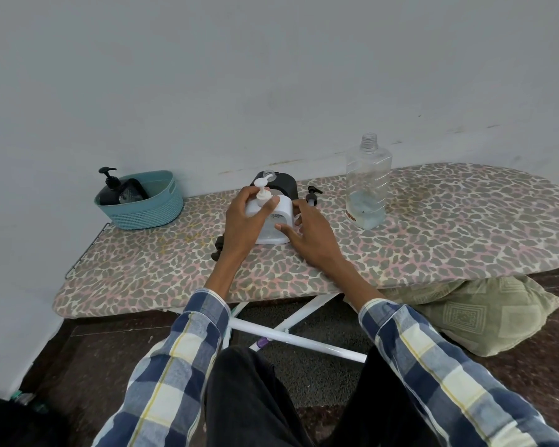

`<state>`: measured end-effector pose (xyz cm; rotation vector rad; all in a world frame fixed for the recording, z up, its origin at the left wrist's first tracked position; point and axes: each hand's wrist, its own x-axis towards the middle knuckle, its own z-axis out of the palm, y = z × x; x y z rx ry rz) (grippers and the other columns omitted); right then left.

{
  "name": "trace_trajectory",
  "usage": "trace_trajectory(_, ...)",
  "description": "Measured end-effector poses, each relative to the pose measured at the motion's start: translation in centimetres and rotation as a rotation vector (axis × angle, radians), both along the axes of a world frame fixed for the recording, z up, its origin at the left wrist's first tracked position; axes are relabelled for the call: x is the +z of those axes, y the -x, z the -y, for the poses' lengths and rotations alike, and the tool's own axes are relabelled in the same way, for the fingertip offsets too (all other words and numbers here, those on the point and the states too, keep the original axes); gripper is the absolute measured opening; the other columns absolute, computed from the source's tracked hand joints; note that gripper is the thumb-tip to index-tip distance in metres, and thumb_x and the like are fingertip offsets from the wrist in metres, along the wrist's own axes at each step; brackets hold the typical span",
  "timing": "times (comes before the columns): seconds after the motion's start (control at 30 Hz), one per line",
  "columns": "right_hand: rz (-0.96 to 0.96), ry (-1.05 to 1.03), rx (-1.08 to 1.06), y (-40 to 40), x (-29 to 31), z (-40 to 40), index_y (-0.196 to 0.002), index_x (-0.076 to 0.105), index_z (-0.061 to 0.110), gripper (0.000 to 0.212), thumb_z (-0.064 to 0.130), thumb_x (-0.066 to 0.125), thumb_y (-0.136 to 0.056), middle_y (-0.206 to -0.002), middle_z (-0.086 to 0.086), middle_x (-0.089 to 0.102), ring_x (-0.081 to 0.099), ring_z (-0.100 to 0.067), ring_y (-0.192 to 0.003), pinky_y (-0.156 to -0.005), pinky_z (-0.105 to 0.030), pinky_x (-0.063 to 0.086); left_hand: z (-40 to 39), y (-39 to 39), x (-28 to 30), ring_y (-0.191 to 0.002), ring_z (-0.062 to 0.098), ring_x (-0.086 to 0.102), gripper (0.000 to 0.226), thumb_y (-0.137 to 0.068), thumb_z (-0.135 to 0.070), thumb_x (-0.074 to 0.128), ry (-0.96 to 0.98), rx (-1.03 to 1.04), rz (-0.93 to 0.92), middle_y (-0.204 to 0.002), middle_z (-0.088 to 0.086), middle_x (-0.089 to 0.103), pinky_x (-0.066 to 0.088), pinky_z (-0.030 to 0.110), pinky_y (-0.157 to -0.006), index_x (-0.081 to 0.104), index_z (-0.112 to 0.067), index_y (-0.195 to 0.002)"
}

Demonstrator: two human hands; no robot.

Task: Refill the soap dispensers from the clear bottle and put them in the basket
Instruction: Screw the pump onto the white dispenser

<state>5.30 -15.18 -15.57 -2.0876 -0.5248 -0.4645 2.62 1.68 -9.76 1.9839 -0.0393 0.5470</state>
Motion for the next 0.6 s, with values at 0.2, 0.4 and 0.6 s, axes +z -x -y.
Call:
trace_trajectory(0.2,0.005,0.001,0.0,0.0,0.0,0.0,-0.138,0.054,0.017,0.056,0.054,0.069,-0.098,-0.119,-0.003,0.068,0.062,-0.017,-0.1,-0.081,-0.038,0.055,-0.1,-0.8,0.4,-0.095,-0.02,0.06,0.029,-0.092,-0.023,0.085,-0.02,0.071,0.018,-0.108,-0.017,0.067,0.045,0.005,-0.081,0.065,-0.019,-0.113)
trace_trajectory(0.4,0.007,-0.006,0.007,0.0,0.1,0.0,-0.139,0.054,0.016,0.056,0.053,0.068,-0.099,-0.118,-0.003,0.068,0.06,-0.015,-0.098,-0.08,-0.037,0.053,-1.2,-0.8,0.9,-0.109,0.01,0.066,0.033,-0.101,-0.026,0.074,-0.089,0.004,-0.045,-0.123,0.0,0.073,0.048,0.022,-0.09,0.071,-0.009,-0.129)
trace_trajectory(0.6,-0.018,-0.023,0.008,0.0,0.2,0.1,-0.141,0.054,0.017,0.057,0.051,0.071,-0.098,-0.122,-0.003,0.067,0.063,-0.018,-0.104,-0.084,-0.038,0.054,-0.6,0.0,0.7,-0.113,0.01,0.067,0.032,-0.104,-0.032,0.061,-0.016,-0.088,-0.075,-0.122,-0.009,0.074,0.05,0.029,-0.092,0.073,-0.02,-0.131)
